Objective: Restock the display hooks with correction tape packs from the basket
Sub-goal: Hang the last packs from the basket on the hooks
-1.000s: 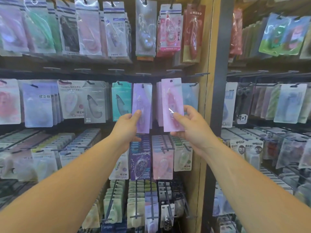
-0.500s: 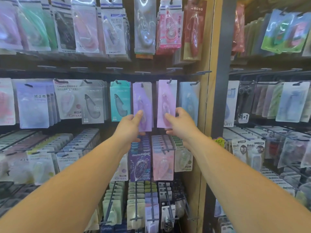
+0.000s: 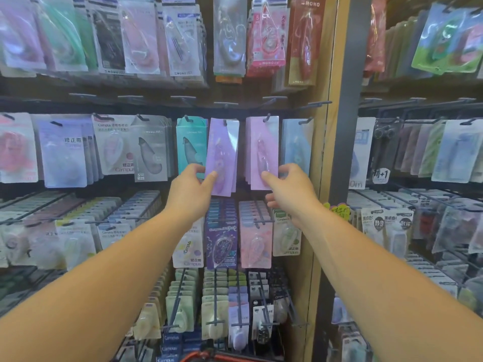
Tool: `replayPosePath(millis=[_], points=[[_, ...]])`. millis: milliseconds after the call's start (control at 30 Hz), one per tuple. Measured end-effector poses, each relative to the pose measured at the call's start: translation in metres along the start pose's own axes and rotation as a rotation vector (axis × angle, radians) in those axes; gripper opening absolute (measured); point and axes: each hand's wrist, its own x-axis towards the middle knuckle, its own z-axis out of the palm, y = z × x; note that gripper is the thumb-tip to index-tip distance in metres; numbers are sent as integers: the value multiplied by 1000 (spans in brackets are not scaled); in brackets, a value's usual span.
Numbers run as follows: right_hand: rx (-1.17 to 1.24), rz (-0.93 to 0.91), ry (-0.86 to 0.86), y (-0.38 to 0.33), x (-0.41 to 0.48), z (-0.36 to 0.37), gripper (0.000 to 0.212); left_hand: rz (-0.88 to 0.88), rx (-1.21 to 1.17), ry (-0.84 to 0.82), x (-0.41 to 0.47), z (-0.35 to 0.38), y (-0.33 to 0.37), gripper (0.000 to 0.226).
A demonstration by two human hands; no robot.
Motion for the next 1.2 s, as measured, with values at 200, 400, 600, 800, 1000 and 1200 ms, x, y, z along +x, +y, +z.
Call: replayPosePath(millis=[200, 400, 600, 800, 1000, 1200], points=[[-32, -178, -18, 15, -57, -22, 31, 137, 166, 74, -43, -40, -10, 46], [-94, -9, -366, 115, -147, 1, 15, 239, 458, -86, -161, -71, -83, 37], [-324, 217, -645, 226, -220, 40, 19, -50, 604, -372, -274, -77, -201, 55], [-530, 342, -1006, 321, -268, 85, 23, -111, 657, -496, -338, -63, -258, 66], [-713, 454, -1308, 393, -303, 118, 35, -118, 652, -423, -352, -55, -272, 70], [-850, 620, -1466, 459, -354, 137, 54, -107, 667, -411, -355, -53, -275, 69]])
